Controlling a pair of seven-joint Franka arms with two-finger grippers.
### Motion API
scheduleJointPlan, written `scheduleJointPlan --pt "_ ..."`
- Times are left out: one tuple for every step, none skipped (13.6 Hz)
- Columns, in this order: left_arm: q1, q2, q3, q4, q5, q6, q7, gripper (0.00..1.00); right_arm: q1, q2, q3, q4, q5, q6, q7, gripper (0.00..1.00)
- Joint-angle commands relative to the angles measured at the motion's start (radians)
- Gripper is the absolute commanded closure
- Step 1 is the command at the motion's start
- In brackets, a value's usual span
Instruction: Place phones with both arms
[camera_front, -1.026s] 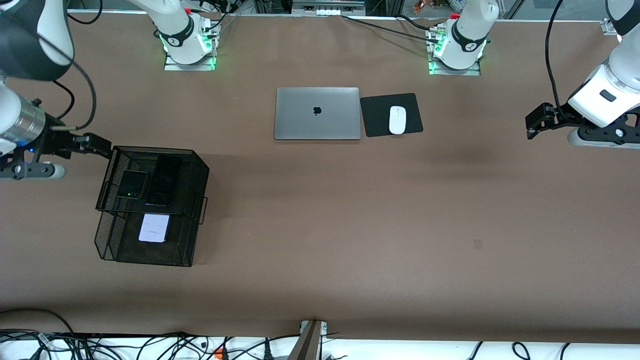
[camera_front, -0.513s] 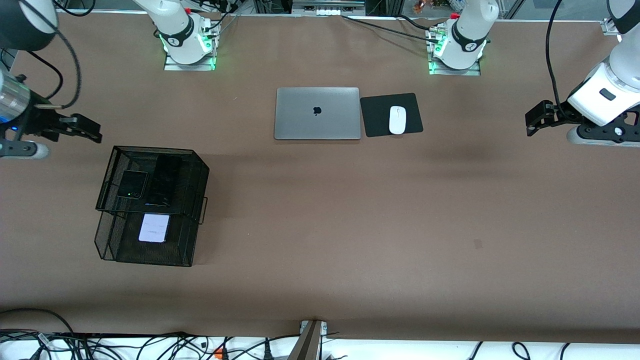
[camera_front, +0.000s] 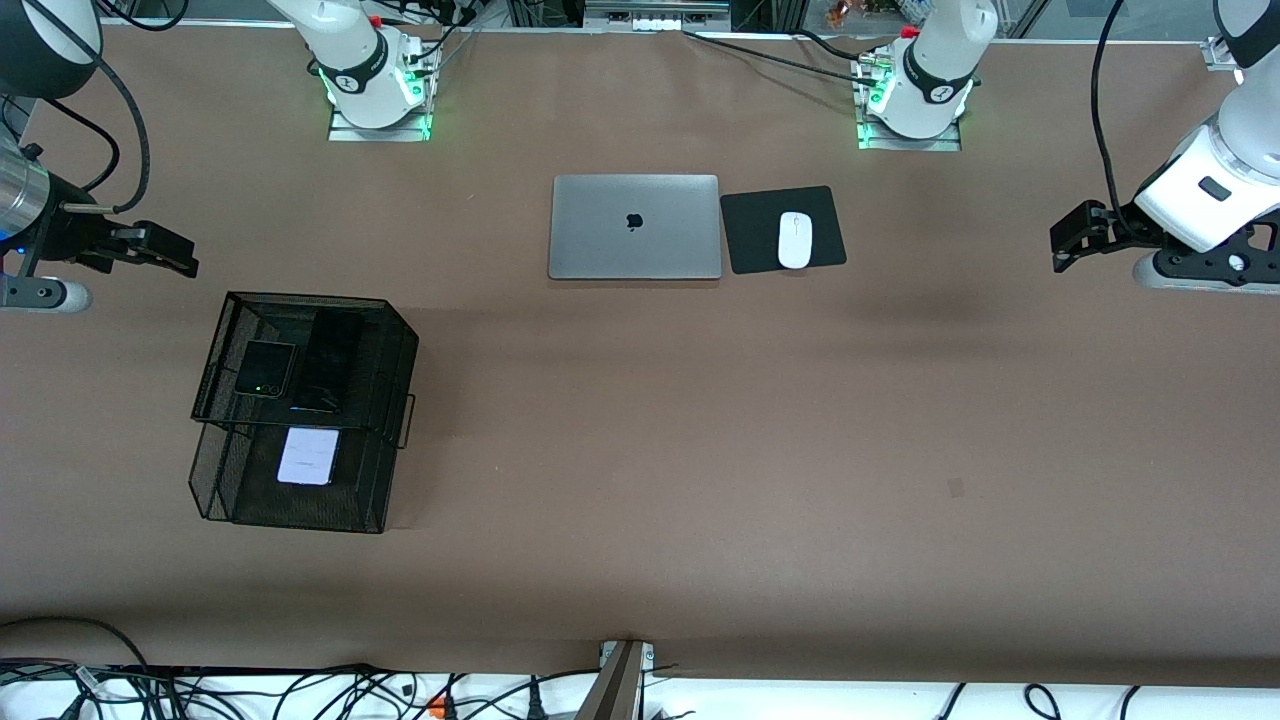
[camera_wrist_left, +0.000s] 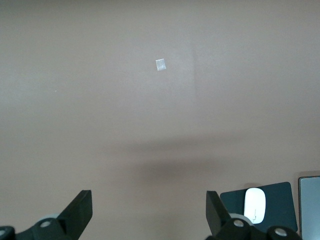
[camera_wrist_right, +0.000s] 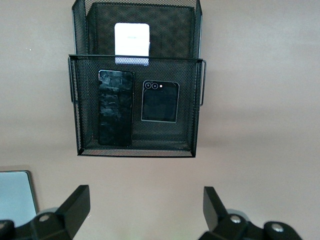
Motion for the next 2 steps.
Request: scheduleJointPlan --pt "0.0 0.007 0.001 0.022 -0.019 -0.017 0.019 0.0 -0.018 -0.025 0.018 -0.014 0.005 -0.01 0.016 0.0" --pt "0.0 0.007 0.001 0.022 -0.019 -0.017 0.019 0.0 -0.018 -0.025 0.018 -0.014 0.005 -0.01 0.016 0.0"
